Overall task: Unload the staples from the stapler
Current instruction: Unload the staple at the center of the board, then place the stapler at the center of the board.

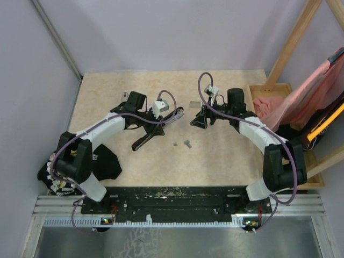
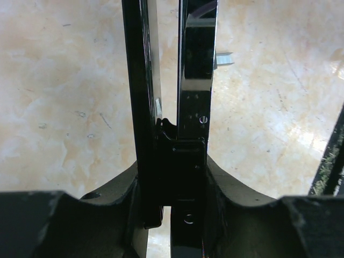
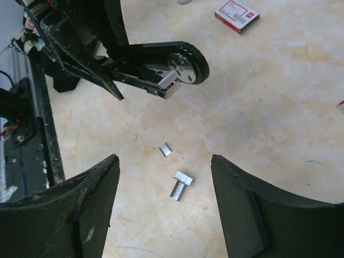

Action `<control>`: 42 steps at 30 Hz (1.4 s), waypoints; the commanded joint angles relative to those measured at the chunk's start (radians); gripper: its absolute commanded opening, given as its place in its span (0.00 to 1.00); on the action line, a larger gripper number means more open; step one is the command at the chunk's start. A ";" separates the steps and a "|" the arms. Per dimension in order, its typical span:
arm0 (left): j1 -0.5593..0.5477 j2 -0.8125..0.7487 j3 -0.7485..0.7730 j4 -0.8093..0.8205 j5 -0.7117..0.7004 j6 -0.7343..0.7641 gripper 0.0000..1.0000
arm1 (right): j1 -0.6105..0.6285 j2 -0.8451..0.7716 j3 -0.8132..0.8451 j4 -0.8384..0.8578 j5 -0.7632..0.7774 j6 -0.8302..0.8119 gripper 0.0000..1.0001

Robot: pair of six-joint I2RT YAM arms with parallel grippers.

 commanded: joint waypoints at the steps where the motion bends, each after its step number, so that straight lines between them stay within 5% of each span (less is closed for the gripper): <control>1: 0.032 0.009 0.052 -0.062 0.166 -0.010 0.00 | 0.023 -0.089 -0.011 0.037 0.008 -0.147 0.68; 22: 0.093 0.191 0.214 -0.484 0.513 0.151 0.00 | 0.280 -0.308 -0.089 -0.118 0.223 -0.919 0.77; 31: 0.083 0.233 0.227 -0.546 0.538 0.192 0.00 | 0.421 -0.270 -0.094 -0.167 0.384 -1.071 0.79; 42: 0.018 0.255 0.229 -0.565 0.507 0.214 0.00 | 0.593 -0.179 -0.134 -0.028 0.615 -1.091 0.85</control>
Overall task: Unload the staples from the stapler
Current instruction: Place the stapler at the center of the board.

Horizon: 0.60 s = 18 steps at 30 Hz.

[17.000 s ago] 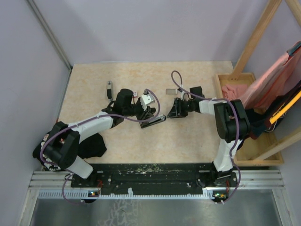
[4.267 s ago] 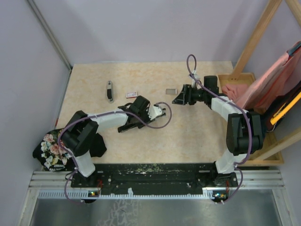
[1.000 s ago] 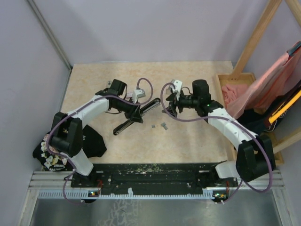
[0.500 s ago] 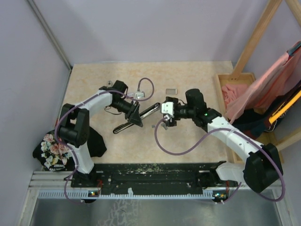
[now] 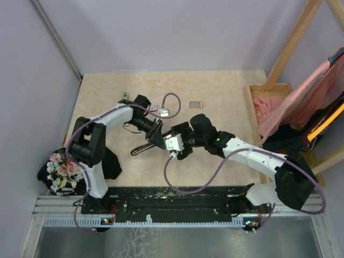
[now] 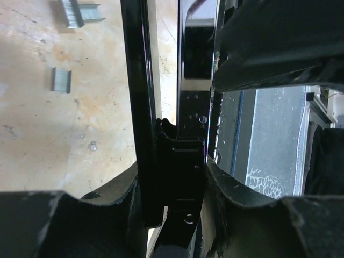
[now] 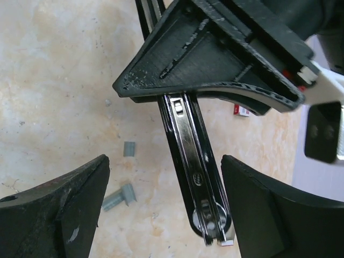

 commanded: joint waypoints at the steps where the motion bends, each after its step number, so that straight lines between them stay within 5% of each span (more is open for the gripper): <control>1: -0.035 0.011 0.036 -0.040 0.045 0.048 0.00 | 0.053 0.029 -0.028 0.113 0.117 -0.029 0.85; 18: -0.122 0.033 0.047 -0.111 0.037 0.126 0.00 | 0.121 0.081 -0.075 0.149 0.168 -0.058 0.76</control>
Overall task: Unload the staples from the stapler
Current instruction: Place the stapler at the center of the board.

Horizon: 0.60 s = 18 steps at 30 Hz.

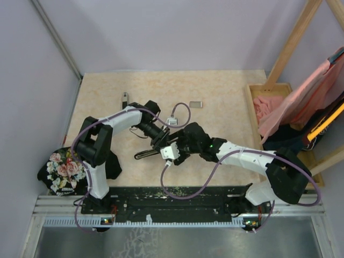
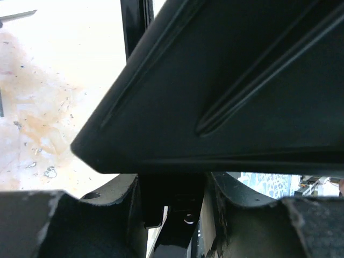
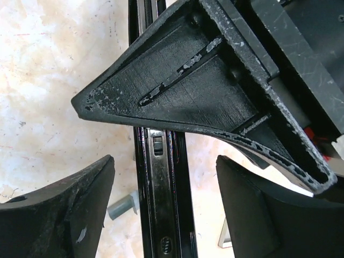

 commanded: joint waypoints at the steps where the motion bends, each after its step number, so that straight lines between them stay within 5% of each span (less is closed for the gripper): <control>1: -0.012 -0.002 0.043 -0.048 0.048 0.048 0.00 | 0.018 0.009 0.009 0.020 0.009 -0.021 0.74; 10: -0.028 0.008 0.053 -0.085 0.058 0.086 0.00 | 0.034 0.030 0.017 -0.007 0.034 -0.031 0.59; 18: -0.030 0.022 0.066 -0.108 0.064 0.103 0.00 | 0.060 0.034 0.010 -0.023 0.064 -0.072 0.31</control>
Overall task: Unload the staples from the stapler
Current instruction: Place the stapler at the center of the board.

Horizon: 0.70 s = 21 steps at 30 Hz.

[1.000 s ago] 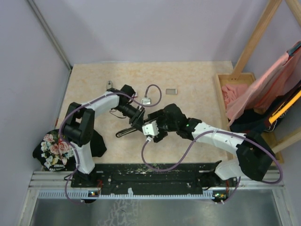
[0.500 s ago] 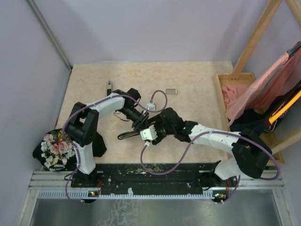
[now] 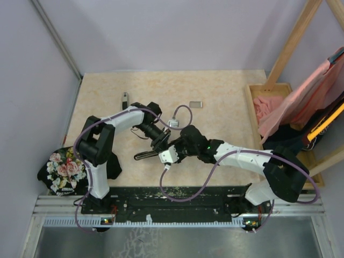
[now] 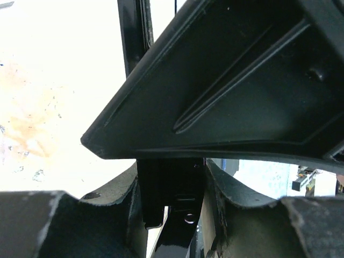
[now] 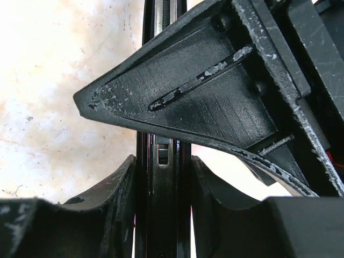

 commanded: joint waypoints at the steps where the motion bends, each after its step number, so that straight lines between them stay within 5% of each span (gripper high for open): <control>1: -0.007 0.002 0.049 -0.041 0.065 0.042 0.00 | 0.023 0.007 0.011 -0.003 0.017 -0.029 0.25; 5: -0.007 0.001 0.053 -0.040 0.060 0.039 0.01 | 0.026 0.005 0.021 -0.013 0.017 -0.013 0.00; 8: -0.004 -0.006 0.054 -0.033 0.050 0.034 0.09 | 0.025 -0.005 0.033 -0.024 0.018 0.010 0.00; 17: 0.026 -0.048 0.055 -0.018 0.029 0.026 0.62 | 0.025 -0.049 0.062 -0.056 -0.008 0.104 0.00; 21: 0.034 -0.067 0.053 -0.014 0.029 0.025 0.74 | 0.023 -0.055 0.067 -0.047 -0.011 0.134 0.00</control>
